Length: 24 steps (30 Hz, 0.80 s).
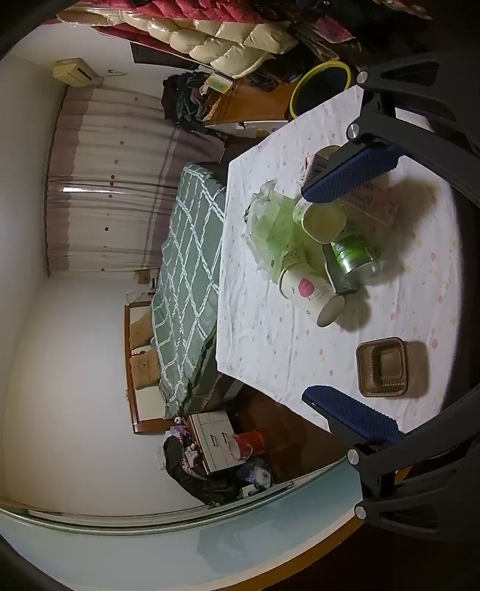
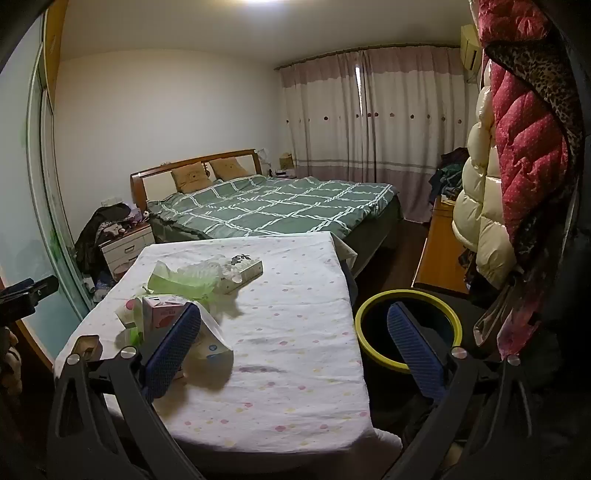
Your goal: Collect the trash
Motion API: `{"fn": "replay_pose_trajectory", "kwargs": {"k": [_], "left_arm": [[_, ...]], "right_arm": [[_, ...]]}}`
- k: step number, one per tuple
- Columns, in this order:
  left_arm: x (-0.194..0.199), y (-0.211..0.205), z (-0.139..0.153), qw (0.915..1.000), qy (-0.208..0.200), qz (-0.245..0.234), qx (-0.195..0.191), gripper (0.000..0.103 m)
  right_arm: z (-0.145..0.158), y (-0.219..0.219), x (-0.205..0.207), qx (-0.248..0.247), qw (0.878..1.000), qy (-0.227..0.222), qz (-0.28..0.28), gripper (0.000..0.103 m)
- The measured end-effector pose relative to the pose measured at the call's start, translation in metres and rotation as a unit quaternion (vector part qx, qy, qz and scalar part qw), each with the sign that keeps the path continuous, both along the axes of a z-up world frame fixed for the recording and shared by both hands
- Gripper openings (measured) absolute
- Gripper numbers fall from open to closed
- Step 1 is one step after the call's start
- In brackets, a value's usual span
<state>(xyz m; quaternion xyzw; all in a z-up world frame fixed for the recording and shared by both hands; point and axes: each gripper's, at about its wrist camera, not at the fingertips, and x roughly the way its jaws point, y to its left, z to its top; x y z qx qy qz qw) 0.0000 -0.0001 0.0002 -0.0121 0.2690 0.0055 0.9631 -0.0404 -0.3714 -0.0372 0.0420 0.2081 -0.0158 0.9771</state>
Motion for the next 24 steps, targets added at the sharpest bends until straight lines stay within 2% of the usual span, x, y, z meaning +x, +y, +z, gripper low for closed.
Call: {"fn": "replay_pose_trajectory", "kwargs": {"k": [4,9,24], "left_arm": [[0.004,-0.002,0.001,0.9999,-0.005,0.010,0.010,0.098],[-0.005,0.001,0.000,0.9995,-0.028,0.004,-0.013,0.098],[-0.010,-0.001,0.007,0.9997,-0.023,-0.002,-0.010,0.098]], "right_arm": [[0.000,0.002,0.001,0.001,1.000,-0.002,-0.001,0.097],[0.000,-0.003,-0.001,0.011,1.000,-0.006,-0.005,0.097],[-0.004,0.003,0.001,0.015,1.000,-0.002,-0.005,0.097]]}}
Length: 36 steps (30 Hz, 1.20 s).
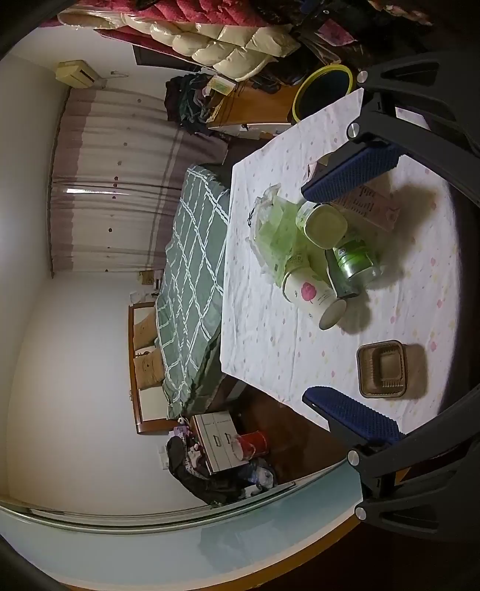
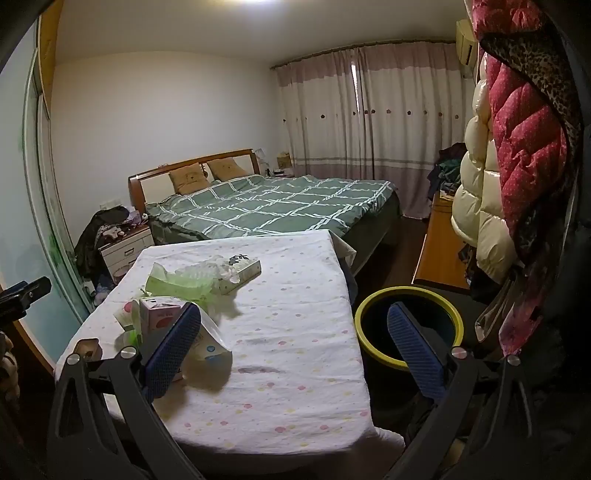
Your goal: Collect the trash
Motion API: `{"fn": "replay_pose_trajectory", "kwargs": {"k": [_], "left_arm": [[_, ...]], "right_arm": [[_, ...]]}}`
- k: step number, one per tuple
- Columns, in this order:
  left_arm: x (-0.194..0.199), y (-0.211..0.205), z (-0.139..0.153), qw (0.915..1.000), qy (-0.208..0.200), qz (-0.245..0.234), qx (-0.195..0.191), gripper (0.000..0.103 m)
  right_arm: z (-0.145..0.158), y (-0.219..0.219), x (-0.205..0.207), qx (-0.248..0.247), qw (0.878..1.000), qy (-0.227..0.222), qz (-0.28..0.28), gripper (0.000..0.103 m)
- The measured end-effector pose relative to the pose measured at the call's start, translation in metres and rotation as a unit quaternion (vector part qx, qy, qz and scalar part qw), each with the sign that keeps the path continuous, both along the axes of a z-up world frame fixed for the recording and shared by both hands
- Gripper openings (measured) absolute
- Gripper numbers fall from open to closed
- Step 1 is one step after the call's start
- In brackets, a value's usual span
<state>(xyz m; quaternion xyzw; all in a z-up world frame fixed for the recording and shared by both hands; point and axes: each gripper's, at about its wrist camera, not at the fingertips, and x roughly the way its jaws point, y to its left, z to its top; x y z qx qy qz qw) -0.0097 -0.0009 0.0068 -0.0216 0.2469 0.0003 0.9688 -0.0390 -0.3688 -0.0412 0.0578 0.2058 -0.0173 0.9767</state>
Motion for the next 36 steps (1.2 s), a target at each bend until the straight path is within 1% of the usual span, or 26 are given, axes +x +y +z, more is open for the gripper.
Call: {"fn": "replay_pose_trajectory", "kwargs": {"k": [7,36], "left_arm": [[-0.0004,-0.0035,-0.0001,1.0000,0.001,-0.001,0.003,0.098],[0.0047,-0.0066,-0.0040,0.9998,0.015,-0.009,-0.002,0.098]], "right_arm": [[0.0000,-0.0065,0.0017,0.004,1.000,0.002,-0.002,0.097],[-0.0059,-0.0046,0.0058,0.007,1.000,0.010,-0.004,0.097]]}}
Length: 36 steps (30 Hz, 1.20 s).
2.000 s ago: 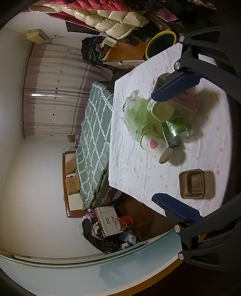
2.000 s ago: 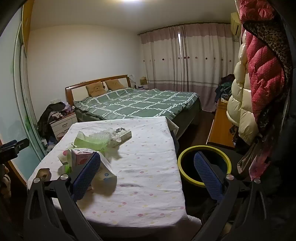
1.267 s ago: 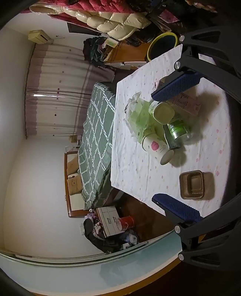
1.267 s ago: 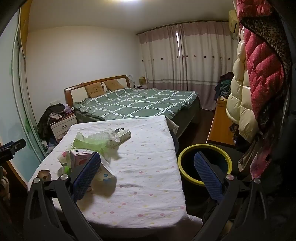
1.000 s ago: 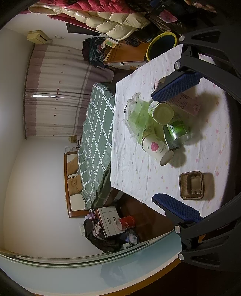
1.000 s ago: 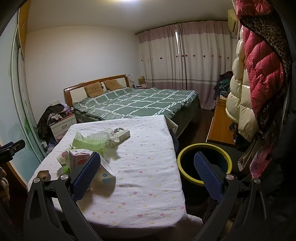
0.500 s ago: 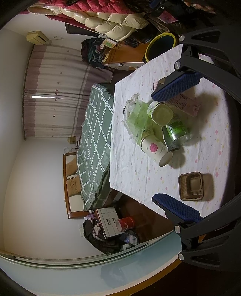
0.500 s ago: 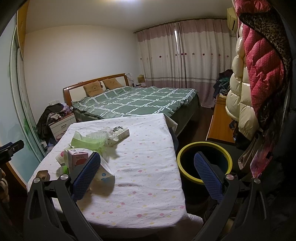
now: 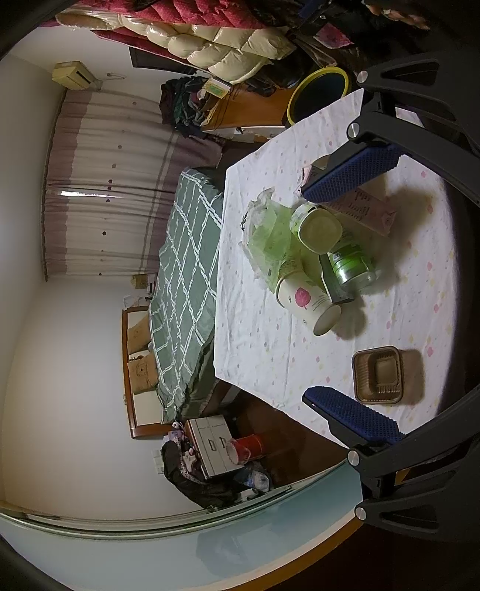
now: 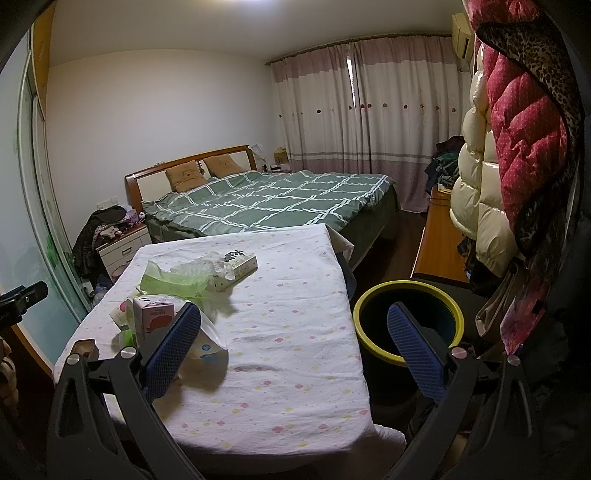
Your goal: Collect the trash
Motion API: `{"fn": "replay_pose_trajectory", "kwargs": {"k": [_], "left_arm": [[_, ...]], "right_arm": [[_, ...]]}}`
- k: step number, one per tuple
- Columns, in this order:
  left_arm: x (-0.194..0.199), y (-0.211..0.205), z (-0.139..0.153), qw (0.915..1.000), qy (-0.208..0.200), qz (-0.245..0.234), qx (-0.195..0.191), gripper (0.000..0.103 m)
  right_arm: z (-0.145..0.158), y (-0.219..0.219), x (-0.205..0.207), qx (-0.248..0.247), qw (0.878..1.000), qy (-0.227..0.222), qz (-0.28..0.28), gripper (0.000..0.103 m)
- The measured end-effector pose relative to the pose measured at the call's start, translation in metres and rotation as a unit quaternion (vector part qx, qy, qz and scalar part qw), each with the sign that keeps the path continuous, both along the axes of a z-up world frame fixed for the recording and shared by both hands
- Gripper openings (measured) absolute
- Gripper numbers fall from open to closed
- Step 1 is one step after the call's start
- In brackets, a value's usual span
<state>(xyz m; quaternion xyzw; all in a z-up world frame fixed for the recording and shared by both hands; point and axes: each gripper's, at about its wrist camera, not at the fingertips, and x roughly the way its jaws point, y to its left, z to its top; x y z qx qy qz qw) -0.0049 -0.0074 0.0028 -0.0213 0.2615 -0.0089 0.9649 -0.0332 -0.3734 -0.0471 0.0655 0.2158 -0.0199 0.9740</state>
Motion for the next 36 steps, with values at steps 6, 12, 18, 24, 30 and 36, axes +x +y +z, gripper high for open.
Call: {"fn": "replay_pose_trajectory", "kwargs": {"k": [6,12,18,24,30,36], "left_arm": [[0.0018,-0.0002,-0.0015,1.0000,0.002,-0.001,0.000,0.098],[0.0022,-0.0014,-0.0029,1.0000,0.002,-0.001,0.001,0.098],[0.0023,-0.0014,-0.0028,1.0000,0.003,-0.002,0.001,0.098],[0.0028,-0.0020,-0.0049,1.0000,0.005,-0.003,0.002,0.098],[0.0023,-0.0023,-0.0052,1.0000,0.006,-0.003,0.003,0.098],[0.0038,-0.0036,-0.0072,0.9999,0.009,-0.004,0.005,0.098]], "right_arm": [[-0.0028,0.0018,0.0003,0.001,1.000,0.003,0.000,0.097],[-0.0018,-0.0035,0.0042,0.002,1.000,0.004,-0.001,0.097],[-0.0024,-0.0028,0.0043,0.003,1.000,0.005,-0.001,0.097],[-0.0034,-0.0027,0.0050,0.003,1.000,0.005,-0.001,0.097],[-0.0041,-0.0034,0.0055,0.004,1.000,0.006,-0.001,0.097],[-0.0056,-0.0037,0.0071,0.006,1.000,0.008,-0.001,0.097]]}}
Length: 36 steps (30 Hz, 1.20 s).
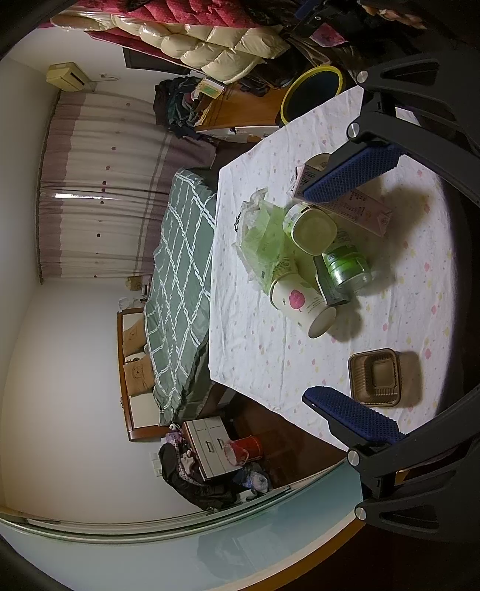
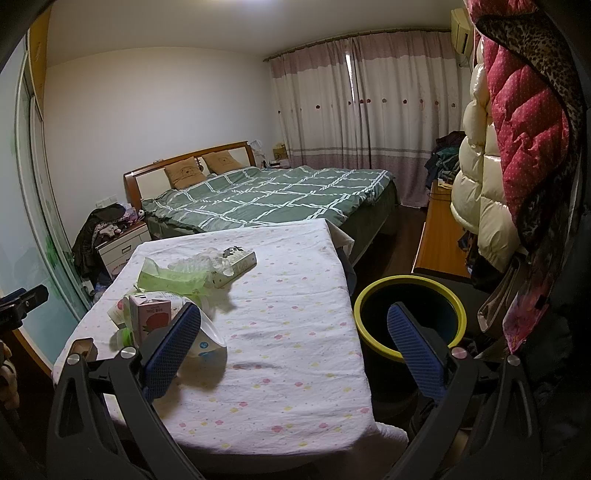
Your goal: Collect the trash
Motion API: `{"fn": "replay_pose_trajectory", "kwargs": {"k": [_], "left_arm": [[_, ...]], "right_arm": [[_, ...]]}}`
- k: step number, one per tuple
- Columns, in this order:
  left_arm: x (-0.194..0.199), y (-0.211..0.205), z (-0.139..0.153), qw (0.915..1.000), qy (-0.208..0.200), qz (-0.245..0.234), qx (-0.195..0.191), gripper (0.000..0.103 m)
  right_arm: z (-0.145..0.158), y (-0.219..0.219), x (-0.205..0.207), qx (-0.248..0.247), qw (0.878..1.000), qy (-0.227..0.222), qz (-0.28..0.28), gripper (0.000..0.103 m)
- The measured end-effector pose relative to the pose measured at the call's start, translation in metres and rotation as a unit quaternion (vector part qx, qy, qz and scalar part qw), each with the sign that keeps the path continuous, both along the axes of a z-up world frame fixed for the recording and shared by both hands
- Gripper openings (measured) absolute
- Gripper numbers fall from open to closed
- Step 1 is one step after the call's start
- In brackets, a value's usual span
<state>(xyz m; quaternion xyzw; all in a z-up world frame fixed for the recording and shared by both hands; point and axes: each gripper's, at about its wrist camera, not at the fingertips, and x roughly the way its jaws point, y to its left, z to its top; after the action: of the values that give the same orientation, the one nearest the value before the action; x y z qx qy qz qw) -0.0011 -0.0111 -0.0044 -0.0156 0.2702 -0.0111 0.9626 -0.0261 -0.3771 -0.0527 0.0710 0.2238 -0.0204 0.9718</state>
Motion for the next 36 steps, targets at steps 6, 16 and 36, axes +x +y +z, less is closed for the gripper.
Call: {"fn": "replay_pose_trajectory", "kwargs": {"k": [6,16,36], "left_arm": [[0.002,0.000,-0.002,1.0000,0.002,0.001,0.001,0.098],[0.003,0.017,0.000,0.9997,-0.003,0.025,-0.006,0.098],[0.028,0.045,-0.028,0.9984,0.023,0.049,-0.014,0.098]], "right_arm": [[-0.003,0.000,0.004,0.002,1.000,0.006,0.002,0.097],[-0.012,0.030,0.027,-0.003,0.998,0.021,0.056,0.097],[-0.038,0.136,0.120,0.005,0.971,0.075,0.228,0.091]]}}
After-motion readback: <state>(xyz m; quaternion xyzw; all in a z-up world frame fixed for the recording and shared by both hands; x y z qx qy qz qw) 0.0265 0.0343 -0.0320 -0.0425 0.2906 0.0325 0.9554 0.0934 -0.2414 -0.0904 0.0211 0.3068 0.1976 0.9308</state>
